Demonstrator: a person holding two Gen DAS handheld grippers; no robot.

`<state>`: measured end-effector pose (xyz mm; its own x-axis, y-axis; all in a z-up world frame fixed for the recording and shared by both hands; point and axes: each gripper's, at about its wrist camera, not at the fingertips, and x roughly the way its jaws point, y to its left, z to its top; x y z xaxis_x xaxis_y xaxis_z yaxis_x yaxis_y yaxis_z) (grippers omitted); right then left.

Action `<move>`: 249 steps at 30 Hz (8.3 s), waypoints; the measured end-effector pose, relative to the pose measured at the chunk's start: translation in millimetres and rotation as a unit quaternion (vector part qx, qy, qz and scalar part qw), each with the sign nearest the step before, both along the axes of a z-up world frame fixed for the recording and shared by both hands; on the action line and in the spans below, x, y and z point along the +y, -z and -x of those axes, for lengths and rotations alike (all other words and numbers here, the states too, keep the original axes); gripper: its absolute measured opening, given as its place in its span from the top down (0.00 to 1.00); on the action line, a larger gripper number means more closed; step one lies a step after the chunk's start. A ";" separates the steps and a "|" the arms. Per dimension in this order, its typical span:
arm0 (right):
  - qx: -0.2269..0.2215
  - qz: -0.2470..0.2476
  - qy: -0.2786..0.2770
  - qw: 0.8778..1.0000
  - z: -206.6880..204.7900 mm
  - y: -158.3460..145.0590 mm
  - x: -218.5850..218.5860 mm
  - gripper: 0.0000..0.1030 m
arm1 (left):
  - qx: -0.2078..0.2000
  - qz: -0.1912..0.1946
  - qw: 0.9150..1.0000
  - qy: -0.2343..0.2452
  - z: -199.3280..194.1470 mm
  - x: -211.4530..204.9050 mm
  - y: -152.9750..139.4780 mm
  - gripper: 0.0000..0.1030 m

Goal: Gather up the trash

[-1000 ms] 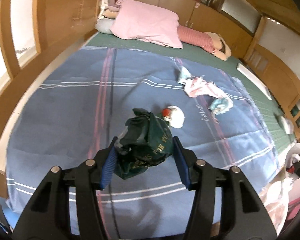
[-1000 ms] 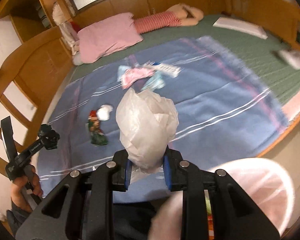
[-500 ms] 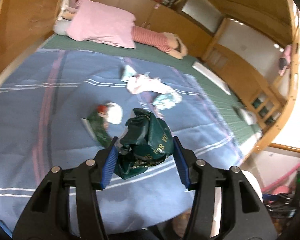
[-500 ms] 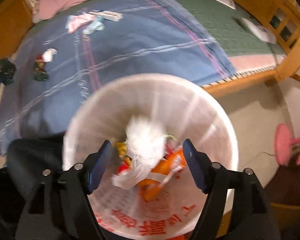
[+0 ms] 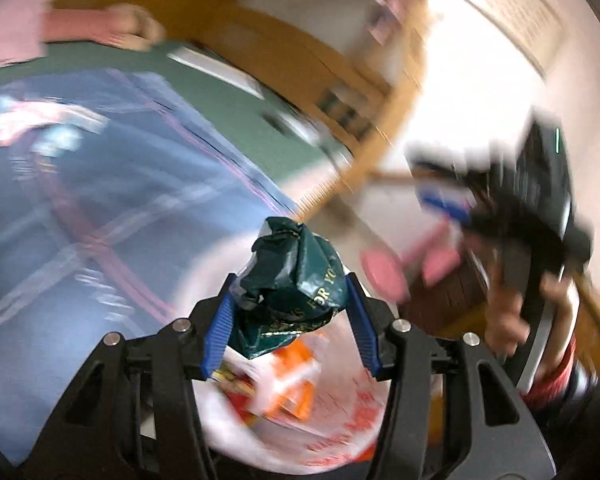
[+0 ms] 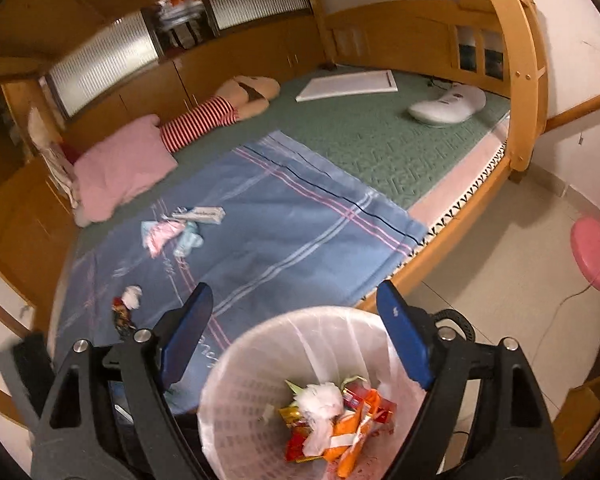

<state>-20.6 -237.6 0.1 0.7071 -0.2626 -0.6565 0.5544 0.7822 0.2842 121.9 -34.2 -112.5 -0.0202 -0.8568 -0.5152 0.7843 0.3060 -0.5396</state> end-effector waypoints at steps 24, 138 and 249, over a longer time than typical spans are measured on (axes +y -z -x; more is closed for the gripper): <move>0.026 -0.038 -0.042 0.998 -45.4 22.6 23.5 0.19 | -0.051 -0.106 0.930 -0.348 -112.9 92.6 0.7 0.07; 0.174 0.073 -0.181 0.965 -388.1 183.6 283.7 0.77 | 0.051 -0.154 0.831 -0.532 -160.6 284.8 11.6 0.86; 0.120 -0.252 -0.176 0.944 -492.1 220.3 117.4 0.19 | 0.305 -0.154 0.803 -0.488 -211.9 282.9 105.6 0.09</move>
<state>471.5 -120.3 -220.2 0.5079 0.3493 -0.7874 0.3815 0.7283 0.5692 333.8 248.7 -218.1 0.2554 -0.4512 -0.8551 -0.2916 0.8073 -0.5131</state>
